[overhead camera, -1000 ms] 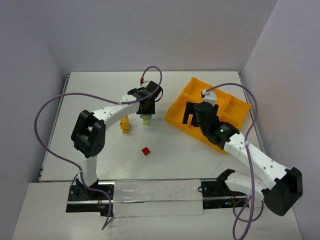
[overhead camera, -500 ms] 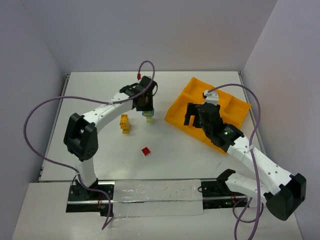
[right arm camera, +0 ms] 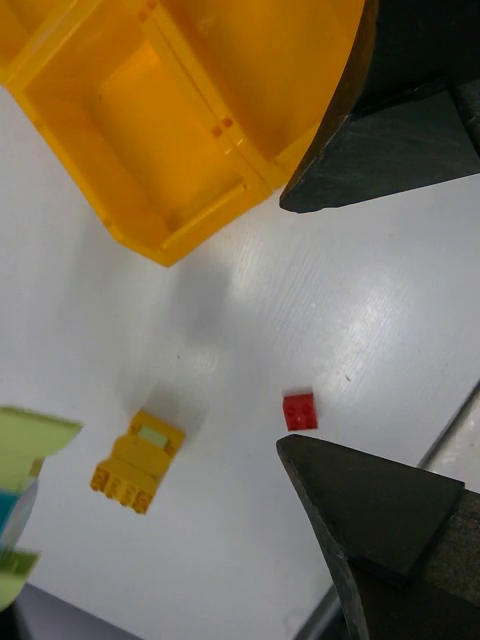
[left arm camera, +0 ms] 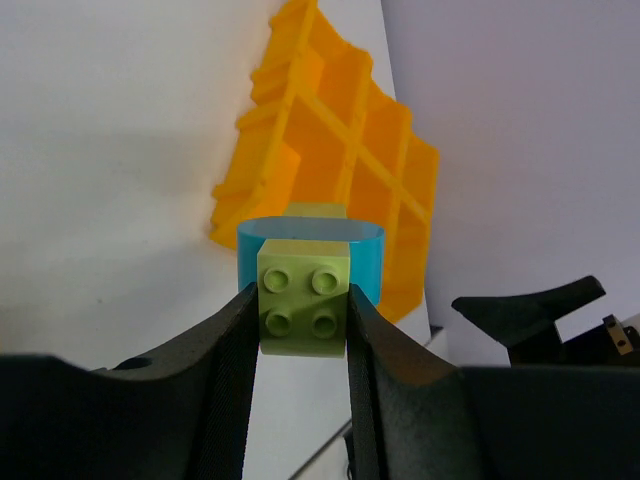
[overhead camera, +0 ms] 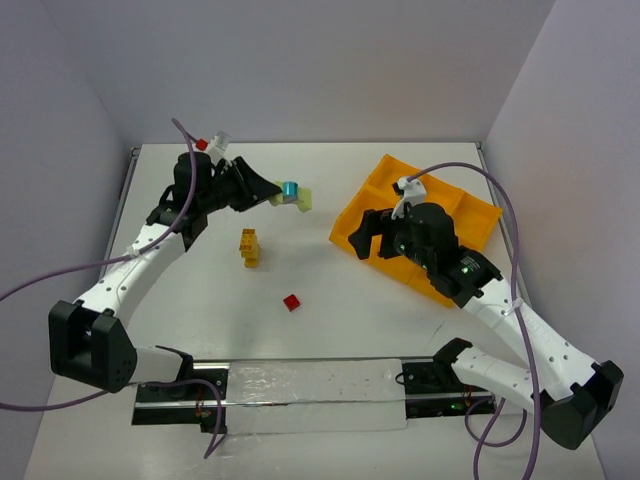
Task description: Sort the legos into containers by color
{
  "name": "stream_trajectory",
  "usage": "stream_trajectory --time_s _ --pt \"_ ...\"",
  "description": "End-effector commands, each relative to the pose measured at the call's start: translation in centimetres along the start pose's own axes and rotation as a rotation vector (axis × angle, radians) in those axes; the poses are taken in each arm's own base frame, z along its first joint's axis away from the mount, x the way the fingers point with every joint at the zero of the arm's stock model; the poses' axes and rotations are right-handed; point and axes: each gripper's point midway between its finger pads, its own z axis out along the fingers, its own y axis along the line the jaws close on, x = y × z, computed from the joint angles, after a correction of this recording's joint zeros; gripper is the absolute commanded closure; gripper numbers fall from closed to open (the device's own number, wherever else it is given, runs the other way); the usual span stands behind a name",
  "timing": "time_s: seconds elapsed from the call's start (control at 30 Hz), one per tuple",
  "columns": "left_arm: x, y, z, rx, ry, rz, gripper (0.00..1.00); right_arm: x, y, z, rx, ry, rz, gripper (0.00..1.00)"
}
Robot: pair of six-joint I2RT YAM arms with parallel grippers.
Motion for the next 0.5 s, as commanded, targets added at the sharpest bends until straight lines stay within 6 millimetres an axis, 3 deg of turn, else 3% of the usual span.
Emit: stream_trajectory --time_s 0.0,0.27,0.47 --pt "0.3 -3.6 -0.2 0.229 0.018 -0.048 1.00 -3.0 4.2 -0.3 -0.182 -0.049 0.017 0.01" --pt "0.9 -3.3 -0.3 0.246 0.011 -0.075 1.00 -2.8 6.3 3.8 -0.200 0.031 0.090 0.06" --pt "0.7 -3.5 -0.4 0.250 0.005 -0.071 1.00 -3.1 8.2 5.5 -0.241 0.044 0.086 0.10"
